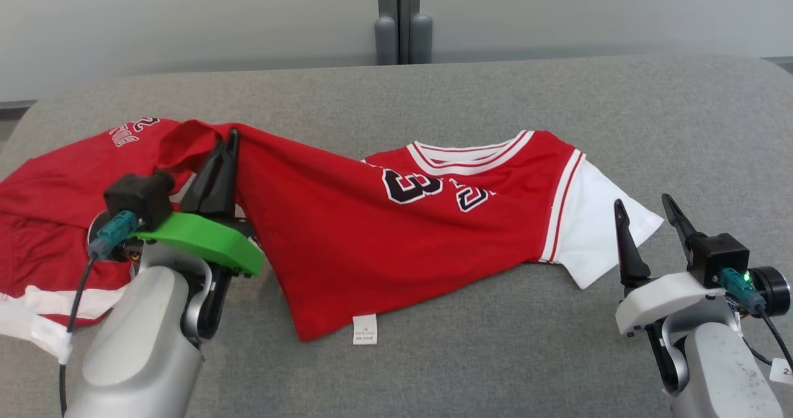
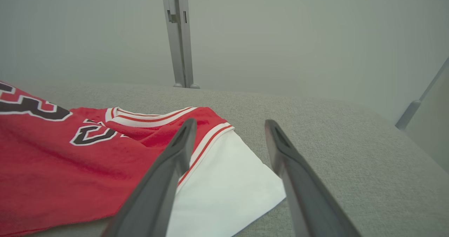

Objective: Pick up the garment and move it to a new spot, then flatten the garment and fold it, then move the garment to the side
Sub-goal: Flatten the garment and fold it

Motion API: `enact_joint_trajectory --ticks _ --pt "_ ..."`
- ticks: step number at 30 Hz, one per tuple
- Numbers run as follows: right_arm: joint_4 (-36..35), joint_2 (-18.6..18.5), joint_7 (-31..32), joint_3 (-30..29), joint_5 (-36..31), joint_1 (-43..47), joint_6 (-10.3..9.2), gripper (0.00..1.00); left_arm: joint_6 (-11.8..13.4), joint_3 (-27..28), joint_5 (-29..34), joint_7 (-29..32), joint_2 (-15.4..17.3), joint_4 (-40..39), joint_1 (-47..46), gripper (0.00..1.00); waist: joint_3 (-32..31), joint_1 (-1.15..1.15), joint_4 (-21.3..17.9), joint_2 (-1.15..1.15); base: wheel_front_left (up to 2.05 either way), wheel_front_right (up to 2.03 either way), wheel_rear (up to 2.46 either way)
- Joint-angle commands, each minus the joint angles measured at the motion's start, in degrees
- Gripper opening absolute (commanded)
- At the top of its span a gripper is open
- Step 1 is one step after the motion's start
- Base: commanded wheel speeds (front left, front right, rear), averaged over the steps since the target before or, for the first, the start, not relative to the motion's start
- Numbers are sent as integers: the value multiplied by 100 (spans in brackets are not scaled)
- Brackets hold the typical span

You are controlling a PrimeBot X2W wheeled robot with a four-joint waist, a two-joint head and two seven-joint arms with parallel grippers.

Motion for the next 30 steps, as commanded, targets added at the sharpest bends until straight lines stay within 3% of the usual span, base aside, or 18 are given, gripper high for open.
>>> enact_joint_trajectory --ticks 1,12,14,15,22,30 --pt "-40 -22 -9 52 -35 -107 -8 100 15 25 20 6 67 151 -245 0 340 0 -191 0 0 0 0" --pt "-296 -22 -9 316 -42 -515 -7 100 15 423 342 5 315 1177 -1202 0 1090 0 -711 0 0 0 0" --pt "-336 -21 -9 354 3 -537 -7 100 15 601 488 5 355 1278 -1219 47 1131 0 -785 0 0 0 0" --pt "-353 -20 -9 366 25 -532 -7 100 15 717 569 6 344 1309 -1180 100 1138 0 -811 0 0 0 0" --pt "-339 -19 -9 385 142 -393 -7 100 15 1202 1030 5 119 1296 -648 100 954 0 -823 0 0 0 0" --pt "-164 -20 -9 311 214 -182 -8 100 15 1324 1255 5 -280 954 325 100 442 0 -662 0 0 0 0"
